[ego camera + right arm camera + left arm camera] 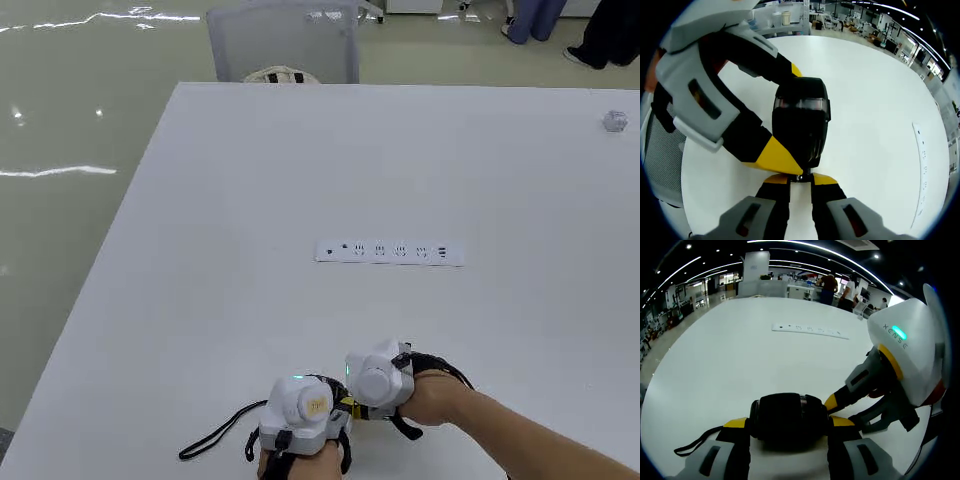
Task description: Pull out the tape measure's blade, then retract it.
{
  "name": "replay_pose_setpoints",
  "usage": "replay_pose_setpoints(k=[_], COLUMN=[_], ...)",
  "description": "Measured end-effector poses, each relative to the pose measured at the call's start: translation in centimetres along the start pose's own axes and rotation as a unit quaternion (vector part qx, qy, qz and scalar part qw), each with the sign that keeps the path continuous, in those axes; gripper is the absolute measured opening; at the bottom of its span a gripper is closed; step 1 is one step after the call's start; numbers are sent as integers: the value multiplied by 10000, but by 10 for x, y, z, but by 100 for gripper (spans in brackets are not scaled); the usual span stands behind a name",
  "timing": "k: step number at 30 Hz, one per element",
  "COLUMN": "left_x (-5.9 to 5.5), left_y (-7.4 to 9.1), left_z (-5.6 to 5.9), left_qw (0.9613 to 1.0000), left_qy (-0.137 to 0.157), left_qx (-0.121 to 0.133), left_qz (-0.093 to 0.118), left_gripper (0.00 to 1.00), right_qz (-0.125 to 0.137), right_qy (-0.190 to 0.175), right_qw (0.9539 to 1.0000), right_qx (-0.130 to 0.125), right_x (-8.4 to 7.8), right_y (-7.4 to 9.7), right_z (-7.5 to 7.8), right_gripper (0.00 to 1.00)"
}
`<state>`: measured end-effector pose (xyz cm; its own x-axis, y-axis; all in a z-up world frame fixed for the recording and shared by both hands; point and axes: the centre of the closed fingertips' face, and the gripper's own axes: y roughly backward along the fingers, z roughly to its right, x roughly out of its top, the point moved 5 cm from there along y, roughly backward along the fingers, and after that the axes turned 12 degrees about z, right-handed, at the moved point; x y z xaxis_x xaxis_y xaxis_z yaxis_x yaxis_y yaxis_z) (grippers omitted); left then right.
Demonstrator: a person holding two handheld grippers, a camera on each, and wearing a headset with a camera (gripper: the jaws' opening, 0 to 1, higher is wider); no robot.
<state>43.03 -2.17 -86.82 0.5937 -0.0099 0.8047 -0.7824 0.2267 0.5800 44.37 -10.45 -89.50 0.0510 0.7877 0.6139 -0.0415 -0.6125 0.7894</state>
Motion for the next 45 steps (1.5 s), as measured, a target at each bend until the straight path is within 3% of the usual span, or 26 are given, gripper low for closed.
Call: replay_pose_setpoints(k=[5,10,20,35,39,45], left_x=[1,-1,3,3,1,0], left_y=[0,1,2,7,11,15], left_z=[-1,-1,-1,3,3,1], left_qw=[10000,9997,9998,9995,9993,9991], left_qy=[-25,-228,-68,-113,-187,-219], left_qx=[9,-53,-128,-247,-306,-348], left_qz=[30,58,150,140,108,115], left_gripper=[60,60,62,67,69,70], right_qz=[27,59,80,42,293,406], right_qy=[10,48,-185,-479,-942,-1155], right_qw=[10000,10000,9996,9978,9929,9893], right_qx=[-46,-63,-207,-449,-661,-793], right_x=[0,0,-1,-8,-8,-9], right_y=[1,0,2,7,12,15], right_z=[0,0,0,0,-4,-7], right_gripper=[16,16,18,27,29,32])
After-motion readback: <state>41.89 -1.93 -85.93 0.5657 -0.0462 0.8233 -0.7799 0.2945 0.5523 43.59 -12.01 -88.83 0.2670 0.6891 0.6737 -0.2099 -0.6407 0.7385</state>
